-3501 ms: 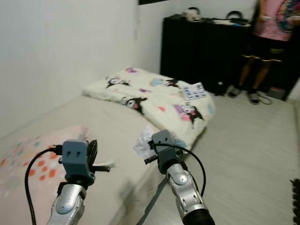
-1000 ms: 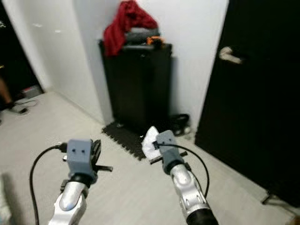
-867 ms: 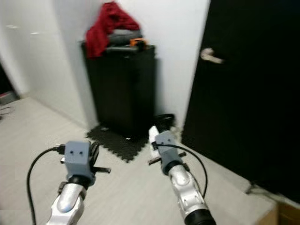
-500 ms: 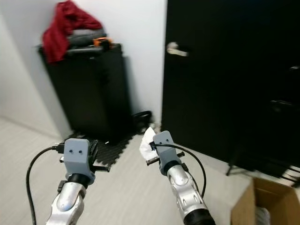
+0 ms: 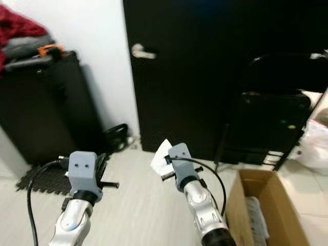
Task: Clean up the room
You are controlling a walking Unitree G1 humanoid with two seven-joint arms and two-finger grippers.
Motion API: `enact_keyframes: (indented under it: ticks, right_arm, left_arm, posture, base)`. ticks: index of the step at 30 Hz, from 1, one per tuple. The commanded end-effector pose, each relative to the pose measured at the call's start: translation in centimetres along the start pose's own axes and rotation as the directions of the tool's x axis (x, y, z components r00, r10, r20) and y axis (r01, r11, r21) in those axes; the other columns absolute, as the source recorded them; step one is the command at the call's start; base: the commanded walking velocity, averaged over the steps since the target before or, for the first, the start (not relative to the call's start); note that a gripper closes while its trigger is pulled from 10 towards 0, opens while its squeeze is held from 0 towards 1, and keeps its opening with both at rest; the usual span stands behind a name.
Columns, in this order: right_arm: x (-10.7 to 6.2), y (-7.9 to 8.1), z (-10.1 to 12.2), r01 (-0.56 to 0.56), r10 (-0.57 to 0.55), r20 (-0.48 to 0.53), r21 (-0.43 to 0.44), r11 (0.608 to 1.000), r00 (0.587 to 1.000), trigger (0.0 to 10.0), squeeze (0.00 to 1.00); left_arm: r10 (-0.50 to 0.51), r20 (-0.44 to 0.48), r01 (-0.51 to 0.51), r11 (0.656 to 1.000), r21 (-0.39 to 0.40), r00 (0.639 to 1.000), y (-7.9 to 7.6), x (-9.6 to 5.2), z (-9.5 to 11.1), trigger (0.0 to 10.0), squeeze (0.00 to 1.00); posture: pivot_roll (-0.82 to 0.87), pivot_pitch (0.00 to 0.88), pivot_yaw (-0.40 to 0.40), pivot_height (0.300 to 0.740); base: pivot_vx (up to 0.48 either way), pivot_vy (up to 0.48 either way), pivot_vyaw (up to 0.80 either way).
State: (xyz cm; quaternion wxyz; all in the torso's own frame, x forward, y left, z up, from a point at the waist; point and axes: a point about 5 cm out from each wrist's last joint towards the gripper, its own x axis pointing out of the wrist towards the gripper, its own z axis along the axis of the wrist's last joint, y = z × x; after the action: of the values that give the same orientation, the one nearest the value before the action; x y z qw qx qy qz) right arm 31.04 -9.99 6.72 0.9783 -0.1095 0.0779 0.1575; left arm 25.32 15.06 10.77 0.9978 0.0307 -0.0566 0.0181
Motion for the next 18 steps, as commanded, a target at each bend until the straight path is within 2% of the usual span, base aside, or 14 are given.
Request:
enact_keyframes:
  ticks: [1,18]
  right_arm:
    - [0.02,-0.04,-0.22,0.006,-0.006,-0.012,-0.003,1.000,1.000,10.0,0.00]
    - [0.08,-0.66,-0.83,0.045,-0.047,-0.054,-0.044,0.998,0.997,10.0,0.00]
  left_arm:
    - [-0.007,-0.023,0.007,1.000,-0.002,1.000,-0.19,-0.07,-0.39,10.0,0.00]
    - [-0.011,-0.029,0.011,1.000,-0.003,1.000,-0.24,-0.24,-0.52,10.0,0.00]
  posture:
    - [0.00,0.000,0.001,0.740]
    - [0.00,0.000,-0.001,0.740]
  base:
    - [0.000,0.000,-0.80]
    - [0.000,0.000,-0.80]
